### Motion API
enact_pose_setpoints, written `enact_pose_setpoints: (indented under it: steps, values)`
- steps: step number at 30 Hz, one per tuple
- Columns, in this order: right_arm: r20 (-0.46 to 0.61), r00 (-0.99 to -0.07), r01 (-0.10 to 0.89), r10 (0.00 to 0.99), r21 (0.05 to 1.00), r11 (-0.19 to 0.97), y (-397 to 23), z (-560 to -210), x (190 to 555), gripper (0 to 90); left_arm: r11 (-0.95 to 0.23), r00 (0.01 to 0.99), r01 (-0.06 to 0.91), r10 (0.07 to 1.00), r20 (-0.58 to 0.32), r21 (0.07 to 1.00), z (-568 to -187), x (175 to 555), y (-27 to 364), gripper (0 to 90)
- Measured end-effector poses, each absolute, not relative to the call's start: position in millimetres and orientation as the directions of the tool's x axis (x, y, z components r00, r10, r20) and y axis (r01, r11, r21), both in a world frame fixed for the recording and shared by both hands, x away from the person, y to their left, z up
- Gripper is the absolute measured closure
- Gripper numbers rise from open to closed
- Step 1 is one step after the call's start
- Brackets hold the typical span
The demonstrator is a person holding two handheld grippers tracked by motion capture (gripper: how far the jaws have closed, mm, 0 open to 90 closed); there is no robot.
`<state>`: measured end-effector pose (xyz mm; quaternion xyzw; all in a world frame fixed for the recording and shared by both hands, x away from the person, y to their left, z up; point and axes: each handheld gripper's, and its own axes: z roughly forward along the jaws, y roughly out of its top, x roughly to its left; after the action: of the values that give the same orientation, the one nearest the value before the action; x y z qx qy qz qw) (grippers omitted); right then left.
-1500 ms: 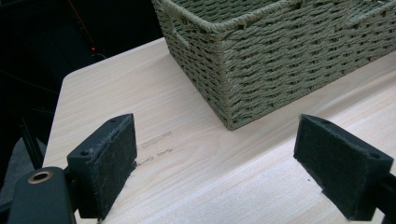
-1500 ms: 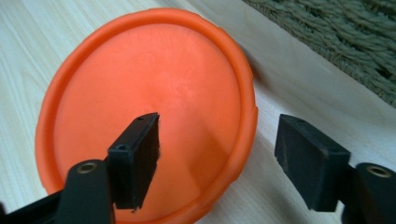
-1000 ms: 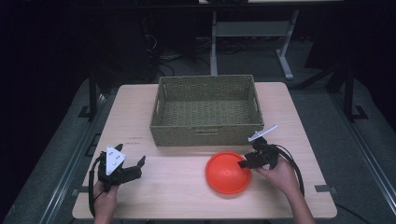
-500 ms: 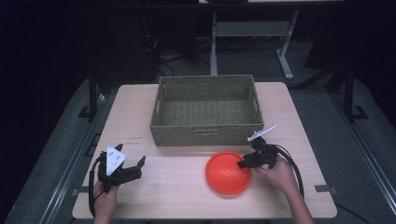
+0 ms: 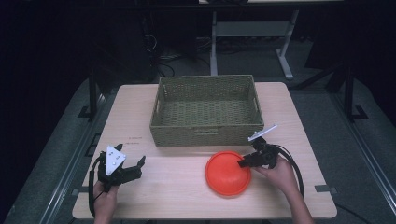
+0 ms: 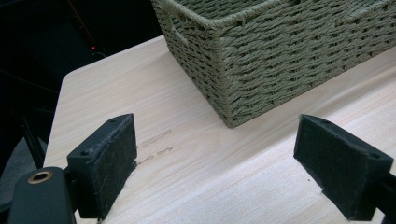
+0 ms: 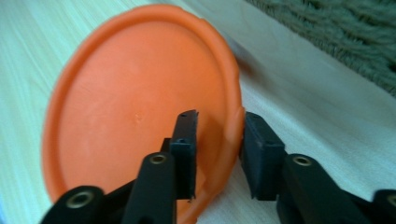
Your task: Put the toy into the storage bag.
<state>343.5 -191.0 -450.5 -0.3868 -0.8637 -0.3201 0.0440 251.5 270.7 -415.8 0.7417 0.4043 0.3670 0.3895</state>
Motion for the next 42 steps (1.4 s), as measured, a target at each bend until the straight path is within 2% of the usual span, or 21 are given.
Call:
enact_pose_setpoints:
  steps: [6,12,24,42]
  values:
    - [0.346,-0.709,0.678,0.615,0.573,0.460,-198,-438,337,77.2,-0.372,0.408,0.313,0.883,0.230,0.874,-416,251,270,12.7]
    - [0.363,-0.717,0.669,0.595,0.598,0.441,-200,-429,332,80.8,-0.376,0.408,0.312,0.882,0.234,0.873,-416,252,269,12.8]
    - [0.375,-0.714,0.670,0.592,0.611,0.422,-203,-418,328,81.6,-0.374,0.407,0.307,0.883,0.235,0.875,-415,250,269,12.7]
    - [0.312,-0.773,0.592,0.553,0.670,0.449,-194,-365,313,81.8,-0.365,0.398,0.305,0.888,0.231,0.880,-415,250,270,12.8]
